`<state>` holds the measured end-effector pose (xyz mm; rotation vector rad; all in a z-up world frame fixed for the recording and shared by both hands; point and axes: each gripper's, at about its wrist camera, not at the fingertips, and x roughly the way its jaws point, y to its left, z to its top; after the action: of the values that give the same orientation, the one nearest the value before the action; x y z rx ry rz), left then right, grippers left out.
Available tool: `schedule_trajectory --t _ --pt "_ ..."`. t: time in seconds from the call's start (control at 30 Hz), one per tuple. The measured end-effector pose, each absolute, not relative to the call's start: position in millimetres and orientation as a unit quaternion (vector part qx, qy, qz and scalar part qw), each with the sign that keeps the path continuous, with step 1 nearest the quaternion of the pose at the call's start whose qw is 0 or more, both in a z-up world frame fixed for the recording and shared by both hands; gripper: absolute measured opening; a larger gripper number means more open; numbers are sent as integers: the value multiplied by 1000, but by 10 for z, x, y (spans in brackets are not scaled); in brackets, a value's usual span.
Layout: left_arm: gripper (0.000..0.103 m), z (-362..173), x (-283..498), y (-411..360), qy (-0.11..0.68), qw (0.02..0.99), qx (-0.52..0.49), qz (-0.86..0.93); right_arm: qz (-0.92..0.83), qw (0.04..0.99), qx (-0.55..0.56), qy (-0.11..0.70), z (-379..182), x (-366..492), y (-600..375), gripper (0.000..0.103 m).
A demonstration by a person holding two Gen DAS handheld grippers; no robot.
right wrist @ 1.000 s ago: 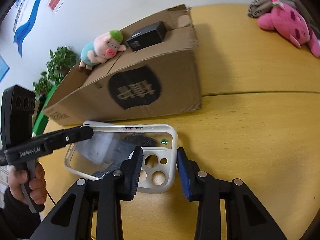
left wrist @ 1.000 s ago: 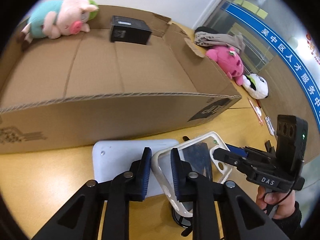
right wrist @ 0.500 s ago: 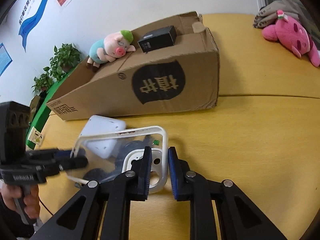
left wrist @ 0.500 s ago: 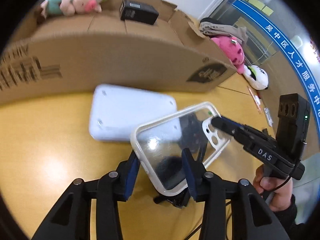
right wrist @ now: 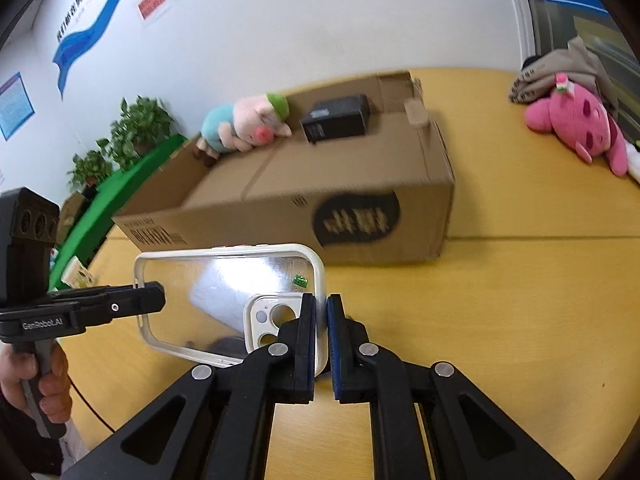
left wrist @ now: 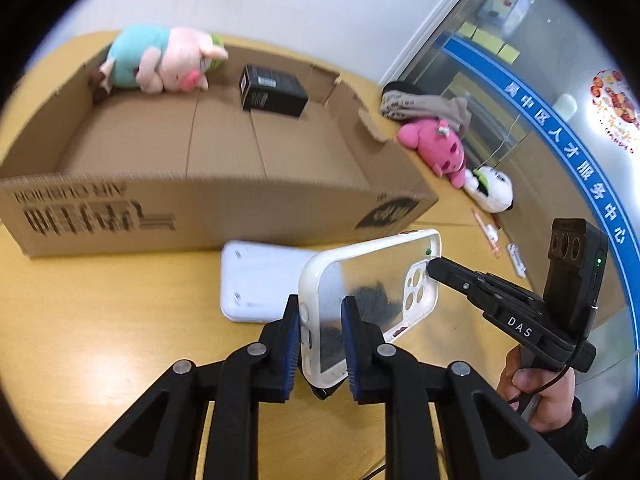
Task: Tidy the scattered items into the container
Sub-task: 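Lift the phone case with the right gripper and carry it over the box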
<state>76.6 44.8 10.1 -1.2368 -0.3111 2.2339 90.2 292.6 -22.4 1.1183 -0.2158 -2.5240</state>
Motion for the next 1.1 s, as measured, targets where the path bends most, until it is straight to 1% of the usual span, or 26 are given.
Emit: schedule_trajectory --t 0.23,0.53,0.73,0.93,1.1 --pt "19 691 565 208 -102 298 -405 859 -920 192 338 -53 334 838 2662 6" --pt "17 1461 123 -141 -83 306 -340 885 -945 205 255 -32 1119 502 2249 6" --pt "17 1691 -279 -310 -80 299 -332 891 -946 210 244 -37 1354 107 2015 6" --pt "17 1785 -644 -421 -78 290 -329 895 -949 205 237 -35 1519 -289 1810 6" --pt "17 1807 -928 -497 -79 279 -331 898 -949 203 240 -31 1548 -629 1670 6"
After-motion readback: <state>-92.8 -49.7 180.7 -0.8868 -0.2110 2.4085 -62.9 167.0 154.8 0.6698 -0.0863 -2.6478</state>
